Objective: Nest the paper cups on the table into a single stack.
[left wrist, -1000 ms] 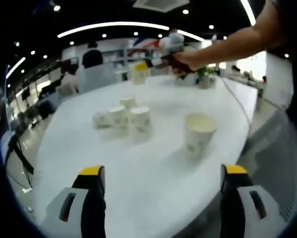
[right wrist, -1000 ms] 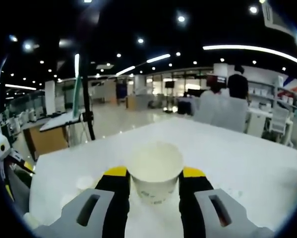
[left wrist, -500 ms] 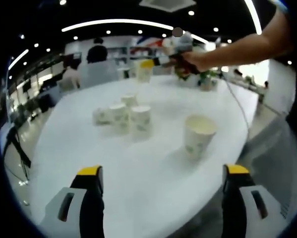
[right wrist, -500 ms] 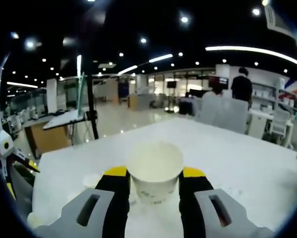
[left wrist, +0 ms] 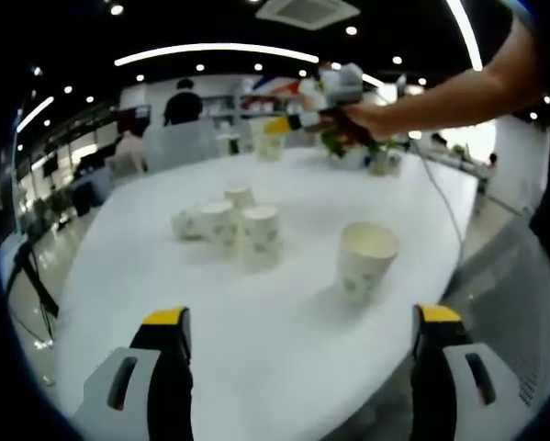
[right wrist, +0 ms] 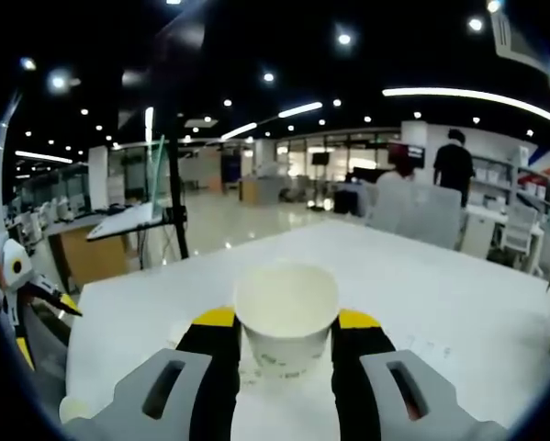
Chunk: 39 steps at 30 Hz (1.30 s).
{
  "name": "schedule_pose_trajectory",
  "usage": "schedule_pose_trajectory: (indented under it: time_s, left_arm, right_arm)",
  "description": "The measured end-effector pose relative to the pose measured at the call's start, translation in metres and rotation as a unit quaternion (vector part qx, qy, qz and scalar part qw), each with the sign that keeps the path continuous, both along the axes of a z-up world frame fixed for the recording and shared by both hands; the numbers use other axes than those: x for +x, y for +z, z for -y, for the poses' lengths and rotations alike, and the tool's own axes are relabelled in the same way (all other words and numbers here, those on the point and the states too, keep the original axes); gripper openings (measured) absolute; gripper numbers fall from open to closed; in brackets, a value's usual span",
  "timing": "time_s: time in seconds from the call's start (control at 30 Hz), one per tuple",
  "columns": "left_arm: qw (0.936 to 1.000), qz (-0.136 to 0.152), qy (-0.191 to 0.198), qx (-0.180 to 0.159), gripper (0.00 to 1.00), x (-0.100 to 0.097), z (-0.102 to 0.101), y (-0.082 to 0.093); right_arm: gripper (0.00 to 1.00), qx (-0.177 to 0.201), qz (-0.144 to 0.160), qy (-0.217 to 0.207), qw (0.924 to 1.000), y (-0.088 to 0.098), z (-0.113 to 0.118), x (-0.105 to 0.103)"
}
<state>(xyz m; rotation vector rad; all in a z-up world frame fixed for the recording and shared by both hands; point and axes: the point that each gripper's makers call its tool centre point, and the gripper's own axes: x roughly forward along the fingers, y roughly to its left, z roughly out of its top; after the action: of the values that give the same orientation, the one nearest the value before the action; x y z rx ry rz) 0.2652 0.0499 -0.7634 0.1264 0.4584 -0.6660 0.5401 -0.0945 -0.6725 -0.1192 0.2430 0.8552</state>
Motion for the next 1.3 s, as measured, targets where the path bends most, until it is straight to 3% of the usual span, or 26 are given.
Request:
schedule_pose_trajectory:
  time_s: [1.3]
  left_arm:
    - [0.9998,-0.013,-0.004,0.017,0.99,-0.001,0.001,-0.005]
  right_arm:
    - [0.35,0.007,0.009,0.002,0.9999,0.016,0.000,-0.058]
